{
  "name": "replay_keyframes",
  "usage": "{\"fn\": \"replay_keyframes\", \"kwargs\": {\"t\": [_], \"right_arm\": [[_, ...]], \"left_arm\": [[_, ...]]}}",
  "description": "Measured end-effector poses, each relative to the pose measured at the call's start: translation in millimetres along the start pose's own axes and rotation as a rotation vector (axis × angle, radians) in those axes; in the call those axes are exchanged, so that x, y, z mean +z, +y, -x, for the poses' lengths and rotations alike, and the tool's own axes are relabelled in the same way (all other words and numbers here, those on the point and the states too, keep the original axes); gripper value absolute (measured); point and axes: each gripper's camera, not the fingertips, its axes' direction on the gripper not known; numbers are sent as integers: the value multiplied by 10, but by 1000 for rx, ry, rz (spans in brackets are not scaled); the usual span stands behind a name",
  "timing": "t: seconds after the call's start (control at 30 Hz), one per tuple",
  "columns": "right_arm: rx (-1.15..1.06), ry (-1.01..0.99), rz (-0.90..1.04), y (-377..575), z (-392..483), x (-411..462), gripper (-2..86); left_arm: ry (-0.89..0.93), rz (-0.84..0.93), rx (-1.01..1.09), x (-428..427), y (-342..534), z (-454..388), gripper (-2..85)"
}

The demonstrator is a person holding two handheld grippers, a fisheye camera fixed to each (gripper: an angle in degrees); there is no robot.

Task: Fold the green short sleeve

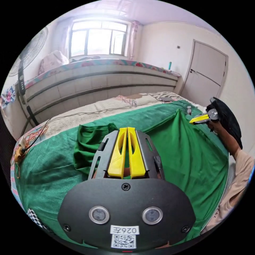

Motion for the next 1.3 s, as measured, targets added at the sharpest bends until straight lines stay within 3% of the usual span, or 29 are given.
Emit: {"fn": "replay_keyframes", "kwargs": {"t": [0.1,0.2,0.3,0.4,0.43,0.47,0.57,0.73,0.83,0.93,1.0,1.1,1.23,1.3], "right_arm": [[-85,297,155,146,71,248,-11],[80,120,132,201,-423,7,-10],[159,128,84,256,-566,-327,-10],[107,-15,-2,340,-297,-608,-10],[65,-22,10,380,-167,-606,-10],[42,63,90,413,-107,-487,-10],[105,93,99,572,-187,-617,-10],[-30,28,5,844,355,-1127,-10],[-76,144,111,1088,472,-1001,-11],[69,40,47,1330,113,-1240,-12],[135,27,29,1463,-55,-1419,-10],[183,174,-65,1677,-38,-1912,-10],[213,281,-324,1959,275,-2839,-9],[217,283,-497,2089,426,-3198,-9]], "left_arm": [[-183,301,62,639,-153,-181,-10],[-170,241,37,451,-319,-290,-10],[-183,174,138,286,-370,-643,-10],[-357,245,328,604,-291,-995,-10],[-435,306,359,792,-255,-1043,-10],[-475,260,358,733,-258,-1121,-10],[-406,315,323,556,-366,-1287,-10],[-185,180,398,101,-101,-1701,-10],[-224,332,441,422,121,-1679,-10],[-228,306,375,170,142,-1512,-10],[-220,264,326,-154,162,-1373,-10],[-193,49,194,-1041,332,-1105,-10],[-85,-388,78,-2351,909,-840,-10],[-149,-456,79,-2607,1133,-795,-9]]}}
